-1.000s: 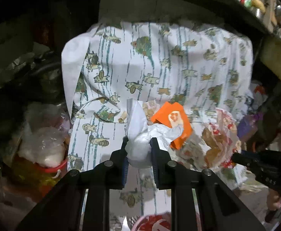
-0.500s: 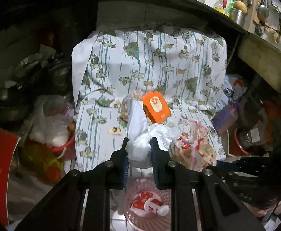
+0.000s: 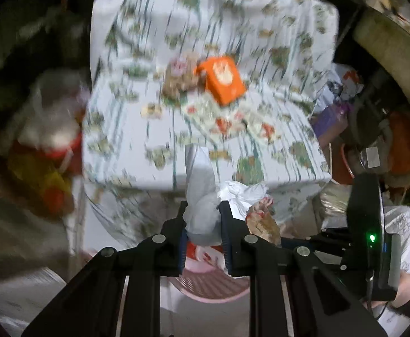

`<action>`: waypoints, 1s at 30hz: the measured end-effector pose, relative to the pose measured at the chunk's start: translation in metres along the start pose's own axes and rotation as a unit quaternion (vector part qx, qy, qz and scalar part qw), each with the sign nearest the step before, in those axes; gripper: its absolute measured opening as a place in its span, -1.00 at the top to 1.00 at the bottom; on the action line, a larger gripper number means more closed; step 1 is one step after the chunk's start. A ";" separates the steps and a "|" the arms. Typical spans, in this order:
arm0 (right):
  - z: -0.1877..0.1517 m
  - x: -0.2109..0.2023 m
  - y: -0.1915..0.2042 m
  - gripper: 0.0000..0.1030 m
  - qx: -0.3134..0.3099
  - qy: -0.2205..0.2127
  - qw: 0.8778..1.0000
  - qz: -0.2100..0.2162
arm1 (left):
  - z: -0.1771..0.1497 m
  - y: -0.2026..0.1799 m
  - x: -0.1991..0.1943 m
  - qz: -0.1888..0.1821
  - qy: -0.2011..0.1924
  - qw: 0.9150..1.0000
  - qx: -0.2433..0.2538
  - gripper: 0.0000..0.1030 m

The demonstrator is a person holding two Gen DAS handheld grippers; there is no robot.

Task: Collect trash
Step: 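Carry wrapper and tissue over the pink basket and open both tools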

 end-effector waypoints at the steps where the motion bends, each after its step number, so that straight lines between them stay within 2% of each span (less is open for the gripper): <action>1: -0.002 0.002 -0.001 0.69 -0.001 0.002 1.000 -0.004 | -0.003 0.005 0.011 -0.013 0.022 1.000 -0.017 0.57; 3: -0.002 0.007 -0.003 0.69 0.002 0.003 1.000 -0.004 | -0.006 0.009 0.025 -0.030 0.052 0.998 -0.030 0.57; 5: -0.001 0.010 -0.006 0.63 0.009 0.006 1.000 0.003 | -0.010 0.008 0.033 -0.028 0.064 0.997 -0.025 0.57; 6: 0.000 0.011 -0.007 0.49 0.011 0.007 1.000 0.008 | -0.010 0.006 0.035 -0.026 0.064 0.997 -0.020 0.57; 7: 0.001 0.012 -0.007 0.24 0.012 0.005 1.000 0.011 | -0.010 0.004 0.036 -0.022 0.062 0.998 -0.014 0.56; 8: 0.002 0.011 -0.007 0.12 0.012 0.000 1.000 0.011 | -0.010 0.002 0.036 -0.020 0.060 0.998 -0.009 0.49; 9: 0.003 0.009 -0.007 -0.02 0.012 -0.008 1.000 0.011 | -0.009 0.001 0.035 -0.022 0.059 0.998 -0.007 0.38; 10: 0.005 0.007 -0.007 -0.10 0.011 -0.014 1.000 0.010 | -0.008 0.000 0.034 -0.026 0.055 0.998 -0.005 0.13; 11: 0.006 0.005 -0.007 -0.16 0.008 -0.021 1.000 0.008 | -0.007 -0.002 0.032 -0.025 0.046 0.999 -0.002 -0.23; 12: 0.008 0.003 -0.008 -0.32 0.007 -0.026 1.000 0.005 | -0.005 -0.001 0.028 -0.021 0.036 0.999 0.001 -0.38; 13: 0.010 0.000 -0.009 -0.33 0.009 -0.034 0.999 0.000 | -0.003 -0.002 0.023 -0.013 0.021 1.000 0.005 -0.52; 16: 0.014 -0.009 -0.015 -0.34 0.017 -0.058 0.998 -0.027 | 0.003 -0.004 0.010 0.002 -0.018 1.000 0.020 -0.57; 19: 0.018 -0.023 -0.022 -0.34 0.024 -0.087 0.994 -0.054 | 0.011 0.001 -0.001 0.008 -0.050 0.999 0.013 -0.63; 24: 0.025 -0.050 -0.034 -0.39 0.046 -0.141 0.987 -0.068 | 0.021 0.008 -0.016 0.026 -0.084 0.996 0.013 -0.63; 30: 0.031 -0.072 -0.041 -0.46 0.063 -0.186 0.978 -0.077 | 0.029 0.007 -0.044 0.065 -0.156 0.985 0.037 -0.64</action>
Point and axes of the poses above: each gripper's, at about its wrist camera, not at the fingertips, and x roughly the way its jaws point, y to its left, z to its top, the point moved 3 cm from there along x, roughly the way its jaws point, and after that the axes turned 8 degrees about -x, right-handed, at the moved point
